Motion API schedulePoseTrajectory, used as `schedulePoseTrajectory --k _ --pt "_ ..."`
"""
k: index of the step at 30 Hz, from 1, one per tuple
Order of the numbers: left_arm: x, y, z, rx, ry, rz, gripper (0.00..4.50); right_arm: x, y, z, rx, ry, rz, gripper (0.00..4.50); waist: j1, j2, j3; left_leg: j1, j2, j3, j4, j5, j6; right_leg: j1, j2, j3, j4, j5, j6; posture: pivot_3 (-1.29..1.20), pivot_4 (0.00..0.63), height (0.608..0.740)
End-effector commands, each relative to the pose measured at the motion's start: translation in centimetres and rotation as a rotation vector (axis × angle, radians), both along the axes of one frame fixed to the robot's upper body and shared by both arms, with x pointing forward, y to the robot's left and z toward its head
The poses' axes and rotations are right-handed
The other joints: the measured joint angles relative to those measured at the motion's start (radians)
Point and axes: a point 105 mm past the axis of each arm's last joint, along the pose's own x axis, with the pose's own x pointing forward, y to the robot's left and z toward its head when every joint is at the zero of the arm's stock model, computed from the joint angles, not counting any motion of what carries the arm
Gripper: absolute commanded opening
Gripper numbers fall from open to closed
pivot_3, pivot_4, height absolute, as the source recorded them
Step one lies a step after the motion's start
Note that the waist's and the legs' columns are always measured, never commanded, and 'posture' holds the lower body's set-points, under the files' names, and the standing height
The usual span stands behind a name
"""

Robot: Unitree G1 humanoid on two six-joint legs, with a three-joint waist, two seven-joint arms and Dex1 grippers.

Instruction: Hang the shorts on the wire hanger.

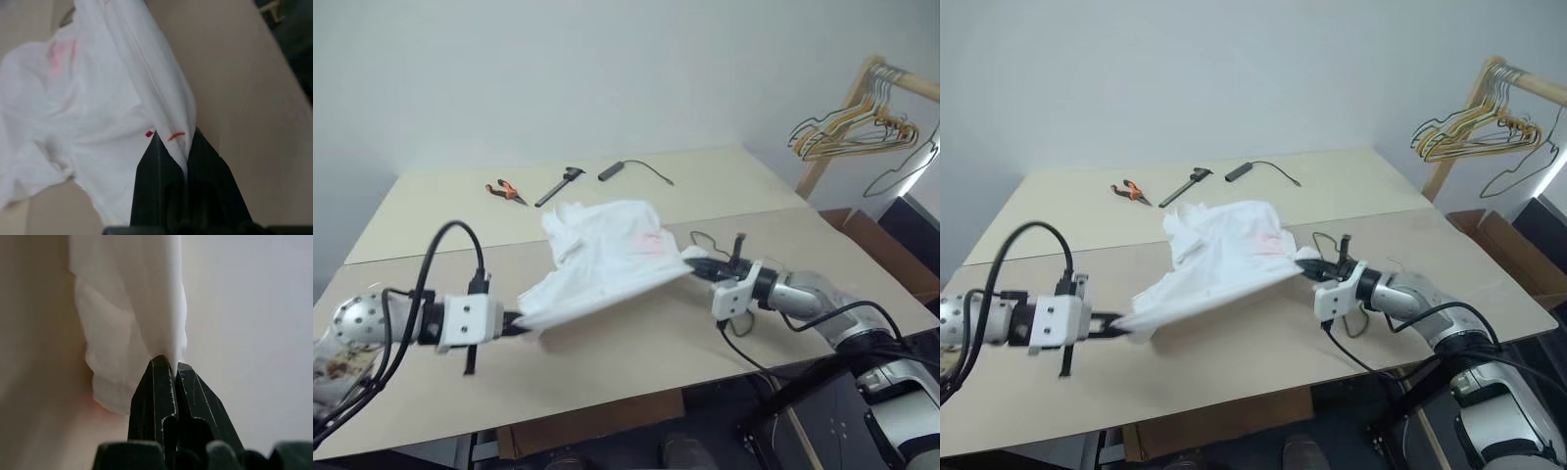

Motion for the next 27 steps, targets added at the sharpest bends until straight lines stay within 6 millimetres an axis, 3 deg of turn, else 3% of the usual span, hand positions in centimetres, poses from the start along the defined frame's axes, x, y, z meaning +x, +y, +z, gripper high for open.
schedulePoseTrajectory --k 1,5,9,16,18,20,23,25,27 --pt "-0.9 1.3 0.8 0.094 0.039 0.005 0.06 -0.6 -2.2 -1.1 -0.133 0.045 -0.003 0.00 0.009 0.000 0.000 0.000 0.000 0.000 0.000 0.000 -0.001 -0.001 -0.001 0.000 0.002 0.000 0.000 -0.01 0.000 0.740" --pt "-2.2 1.9 0.4 0.184 0.091 0.024 0.06 -2.2 -3.3 -3.1 -0.249 0.112 0.021 0.00 0.030 -0.002 -0.001 -0.002 -0.001 0.001 0.000 0.002 0.001 -0.003 -0.002 0.000 0.002 0.000 -0.003 0.00 0.000 0.740" --pt "-4.9 1.6 -0.1 0.250 0.179 -0.005 0.06 -3.8 -4.0 -3.9 -0.300 0.145 0.016 0.00 0.040 -0.002 -0.001 -0.011 -0.001 0.001 -0.001 0.000 -0.001 -0.009 -0.002 0.000 0.002 0.001 -0.005 -0.02 0.000 0.740" --pt "-8.6 -0.6 -0.2 0.169 0.267 -0.038 0.06 -6.5 -4.5 -5.0 -0.320 0.204 -0.020 0.00 0.057 -0.002 -0.001 -0.018 -0.001 0.002 0.000 -0.002 -0.002 -0.017 -0.002 0.000 0.003 -0.002 -0.007 -0.04 0.000 0.740" --pt "-8.5 -0.8 -0.7 0.143 0.236 -0.027 0.06 -6.6 -4.2 -5.0 -0.270 0.225 -0.069 0.00 0.058 -0.002 -0.001 -0.018 -0.001 0.002 0.000 -0.002 -0.002 -0.016 -0.001 0.000 0.003 -0.004 -0.009 -0.03 0.000 0.740" --pt "-6.8 -0.6 -1.3 0.154 0.178 0.043 0.06 -6.0 -3.9 -4.2 -0.208 0.249 -0.116 0.00 0.061 -0.003 0.000 -0.016 -0.001 0.002 0.001 -0.002 -0.002 -0.014 -0.001 0.000 0.005 -0.004 -0.008 -0.03 0.000 0.740" --pt "-1.6 0.4 0.3 0.115 -0.020 0.133 0.06 -2.0 -3.1 0.6 -0.006 0.179 -0.251 0.00 0.068 -0.006 0.006 -0.002 -0.001 0.002 0.002 0.000 0.000 -0.005 -0.001 0.000 0.009 -0.007 -0.002 -0.03 0.000 0.740" --pt "5.3 1.5 3.8 0.042 -0.302 0.338 0.06 2.3 -2.9 6.3 0.170 -0.013 -0.376 0.00 0.072 -0.005 0.011 0.003 0.000 0.001 0.002 -0.004 -0.007 -0.003 -0.001 0.000 0.011 -0.007 -0.002 -0.03 0.000 0.740" --pt "12.8 3.1 10.1 -0.051 -0.653 0.589 0.06 6.1 -3.4 12.7 0.367 -0.236 -0.514 0.00 0.075 -0.007 0.017 0.003 -0.002 0.000 0.004 0.004 -0.011 -0.003 -0.001 -0.001 0.011 0.003 0.002 -0.03 0.000 0.740"
